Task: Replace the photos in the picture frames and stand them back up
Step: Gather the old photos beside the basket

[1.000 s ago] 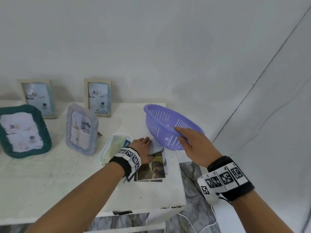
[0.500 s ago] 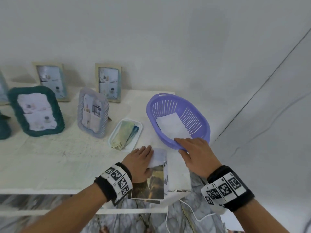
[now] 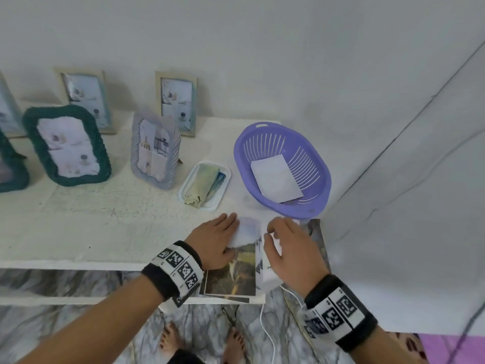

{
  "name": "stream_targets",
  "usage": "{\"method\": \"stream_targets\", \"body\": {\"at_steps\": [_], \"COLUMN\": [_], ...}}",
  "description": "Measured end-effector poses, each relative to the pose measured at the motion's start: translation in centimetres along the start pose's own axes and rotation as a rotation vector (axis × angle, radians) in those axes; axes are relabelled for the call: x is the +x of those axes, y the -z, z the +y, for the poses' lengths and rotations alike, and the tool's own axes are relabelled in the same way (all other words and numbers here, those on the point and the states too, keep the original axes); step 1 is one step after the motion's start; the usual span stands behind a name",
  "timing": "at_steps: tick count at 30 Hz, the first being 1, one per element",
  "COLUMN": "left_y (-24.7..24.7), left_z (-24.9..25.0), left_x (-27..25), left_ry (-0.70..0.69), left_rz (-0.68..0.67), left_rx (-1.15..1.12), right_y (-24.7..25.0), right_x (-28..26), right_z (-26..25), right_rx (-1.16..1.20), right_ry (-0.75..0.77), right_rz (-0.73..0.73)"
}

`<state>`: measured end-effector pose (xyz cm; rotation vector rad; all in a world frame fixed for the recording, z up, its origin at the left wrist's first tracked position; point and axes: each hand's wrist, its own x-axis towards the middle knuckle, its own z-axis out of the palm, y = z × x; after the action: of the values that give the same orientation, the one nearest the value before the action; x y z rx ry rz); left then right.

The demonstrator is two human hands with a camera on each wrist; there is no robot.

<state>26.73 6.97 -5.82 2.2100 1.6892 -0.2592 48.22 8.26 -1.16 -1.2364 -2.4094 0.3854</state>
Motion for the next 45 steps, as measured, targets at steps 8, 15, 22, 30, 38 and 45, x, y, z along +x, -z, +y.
{"method": "stream_targets", "body": {"at_steps": [8,15,22,30,38,45], "left_y": [0.3,-0.4,-1.4,1.3,1.7,-0.5], "left_z": [1.0,1.0,-1.1,-1.4,-3.4,-4.5], "left_x": [-0.8,-1.9,-6.6,-9.2,-6.9,-6.2], "left_ry": [0.052,0.059,0.292,0.157,-0.016,0.033], "left_rz": [-0.039,-0.009,0.472,0.564,0.867,0.816], "left_rx": [0.009,-0.218,-0.938,-1.481,-1.286,-1.328], "right_y": [-4.7,-5.7,-4.2,-3.6,-6.6,-9.1], "right_x": [-4.8,-4.5,-3.6,0.2,3.8,3.7], "right_z": [0.6,-1.5,-2.7,-5.9,-7.7,-9.3], "right_rx": [0.652,1.052,1.226,1.11,0.716,0.778], "right_ry": [-0.575,-0.717,-0.657,-0.358,-0.253,-0.346], "right_rz": [-0.305,-0.221,-0.196,-0.113,0.126,0.159]}}
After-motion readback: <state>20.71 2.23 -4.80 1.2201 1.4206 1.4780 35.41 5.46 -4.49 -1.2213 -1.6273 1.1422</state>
